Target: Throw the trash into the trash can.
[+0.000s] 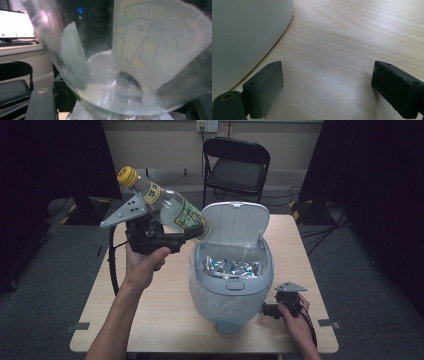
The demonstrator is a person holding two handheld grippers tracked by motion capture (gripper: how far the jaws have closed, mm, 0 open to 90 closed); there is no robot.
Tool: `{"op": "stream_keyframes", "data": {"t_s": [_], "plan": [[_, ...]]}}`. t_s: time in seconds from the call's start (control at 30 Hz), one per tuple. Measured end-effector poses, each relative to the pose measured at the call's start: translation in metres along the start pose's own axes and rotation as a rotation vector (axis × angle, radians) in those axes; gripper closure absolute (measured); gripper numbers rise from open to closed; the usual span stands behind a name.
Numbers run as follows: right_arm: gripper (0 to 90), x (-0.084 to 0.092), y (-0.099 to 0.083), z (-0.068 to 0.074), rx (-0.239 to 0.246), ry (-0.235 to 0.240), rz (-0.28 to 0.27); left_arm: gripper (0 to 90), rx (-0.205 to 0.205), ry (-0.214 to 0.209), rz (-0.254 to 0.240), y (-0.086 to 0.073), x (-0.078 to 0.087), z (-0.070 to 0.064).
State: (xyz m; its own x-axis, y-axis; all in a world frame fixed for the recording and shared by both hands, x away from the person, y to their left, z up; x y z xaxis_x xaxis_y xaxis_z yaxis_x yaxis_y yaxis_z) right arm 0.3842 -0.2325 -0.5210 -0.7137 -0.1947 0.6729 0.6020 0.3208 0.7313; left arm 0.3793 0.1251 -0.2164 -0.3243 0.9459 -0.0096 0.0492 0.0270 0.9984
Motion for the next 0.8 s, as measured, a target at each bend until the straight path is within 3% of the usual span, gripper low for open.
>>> {"op": "stream_keyframes", "data": {"t_s": [0.37, 0.8], "plan": [[9.4, 0.0, 0.0, 0.0, 0.001, 0.0, 0.0, 27.9, 0.005, -0.051, 0.047, -0.009, -0.031, -0.01], [9.4, 0.0, 0.0, 0.0, 0.0, 0.0, 0.0, 27.7, 0.017, -0.078, 0.14, -0.022, -0.059, -0.007]]}}
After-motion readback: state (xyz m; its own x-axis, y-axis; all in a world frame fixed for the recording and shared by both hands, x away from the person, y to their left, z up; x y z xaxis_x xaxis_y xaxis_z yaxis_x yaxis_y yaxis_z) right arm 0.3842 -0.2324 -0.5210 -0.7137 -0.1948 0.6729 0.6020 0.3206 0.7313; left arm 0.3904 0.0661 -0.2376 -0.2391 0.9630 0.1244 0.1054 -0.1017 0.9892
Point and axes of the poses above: each handheld gripper's, and its own axes: x roughly backward along the jaws, y roughly out of its top, z roughly to its left, the point moved 3 cm from there along -x, roughly forward along the jaws, and after that the axes turned 8 degrees about -y, right-handed, at the moved point
